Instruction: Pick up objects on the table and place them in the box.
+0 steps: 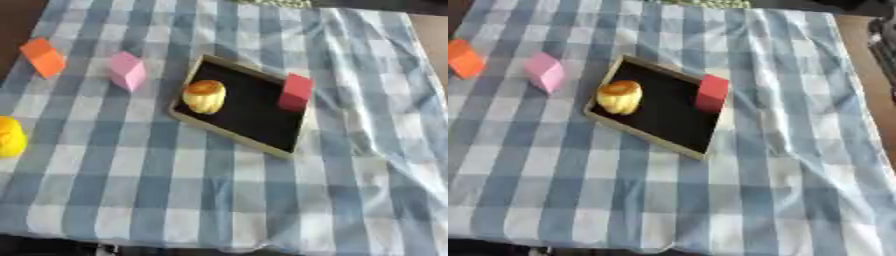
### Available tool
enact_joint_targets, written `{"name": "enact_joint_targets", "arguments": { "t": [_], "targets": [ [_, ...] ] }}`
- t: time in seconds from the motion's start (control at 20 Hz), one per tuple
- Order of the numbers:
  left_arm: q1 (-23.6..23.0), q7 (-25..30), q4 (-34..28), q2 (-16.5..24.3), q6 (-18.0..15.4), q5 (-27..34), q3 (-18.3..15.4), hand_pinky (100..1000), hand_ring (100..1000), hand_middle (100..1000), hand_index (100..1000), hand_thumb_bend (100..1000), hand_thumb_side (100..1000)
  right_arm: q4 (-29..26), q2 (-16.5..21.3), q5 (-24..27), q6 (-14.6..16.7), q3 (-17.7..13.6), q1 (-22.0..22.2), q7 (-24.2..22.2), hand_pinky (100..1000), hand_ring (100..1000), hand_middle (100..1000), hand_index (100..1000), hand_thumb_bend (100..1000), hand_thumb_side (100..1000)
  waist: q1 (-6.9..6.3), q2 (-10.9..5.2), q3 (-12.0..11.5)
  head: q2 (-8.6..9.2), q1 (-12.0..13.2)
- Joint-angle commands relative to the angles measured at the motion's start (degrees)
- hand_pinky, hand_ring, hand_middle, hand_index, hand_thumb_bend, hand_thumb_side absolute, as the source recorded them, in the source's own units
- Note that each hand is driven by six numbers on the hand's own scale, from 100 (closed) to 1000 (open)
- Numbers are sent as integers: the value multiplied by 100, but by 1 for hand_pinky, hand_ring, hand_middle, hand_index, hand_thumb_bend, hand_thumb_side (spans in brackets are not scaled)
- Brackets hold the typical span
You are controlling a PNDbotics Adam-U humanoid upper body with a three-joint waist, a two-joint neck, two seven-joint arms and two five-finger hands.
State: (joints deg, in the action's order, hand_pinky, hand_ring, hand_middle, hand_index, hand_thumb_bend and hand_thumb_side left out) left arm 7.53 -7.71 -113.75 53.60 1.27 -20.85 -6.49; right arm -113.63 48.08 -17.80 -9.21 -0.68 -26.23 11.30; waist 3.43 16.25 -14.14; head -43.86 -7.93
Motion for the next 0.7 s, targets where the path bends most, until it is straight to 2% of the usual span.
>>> {"name": "enact_joint_targets", "arguments": {
  "t": [0.05, 0.15, 0.25, 0.35, 0.45, 0.7],
  "targets": [
    [145, 779, -84, 542, -47, -254, -48, 936, 894, 845, 882, 554, 251, -96, 284, -7, -80, -204, 53, 205, 818, 807, 641, 778, 248, 330, -31, -36, 2, -26, -8],
    [224, 1191, -78, 705, -57, -331, -62, 950, 901, 837, 882, 594, 202, -96, 316, -33, -128, -266, 137, 286, 816, 802, 635, 774, 252, 324, -41, -33, -4, -26, -48],
    [300, 1562, 21, 845, -70, -365, -93, 960, 901, 818, 854, 629, 210, -96, 343, -47, -176, -314, 211, 376, 814, 799, 630, 770, 256, 320, -54, -31, -17, -26, -95],
    [358, 1880, 190, 957, -113, -390, -120, 972, 907, 825, 871, 667, 276, -96, 362, -49, -214, -335, 267, 443, 813, 796, 627, 768, 258, 319, -70, -32, -32, -26, -119],
    [407, 2132, 372, 1018, -182, -399, -142, 978, 914, 834, 901, 689, 300, -96, 360, -43, -242, -343, 299, 488, 812, 793, 623, 766, 257, 318, -88, -35, -46, -26, -120],
    [414, 2660, 798, 1045, -178, -811, -140, 988, 920, 843, 944, 749, 228, -96, 311, -33, -300, -327, 320, 530, 810, 787, 615, 758, 259, 316, -99, -42, -43, -26, -69]
  ]
}}
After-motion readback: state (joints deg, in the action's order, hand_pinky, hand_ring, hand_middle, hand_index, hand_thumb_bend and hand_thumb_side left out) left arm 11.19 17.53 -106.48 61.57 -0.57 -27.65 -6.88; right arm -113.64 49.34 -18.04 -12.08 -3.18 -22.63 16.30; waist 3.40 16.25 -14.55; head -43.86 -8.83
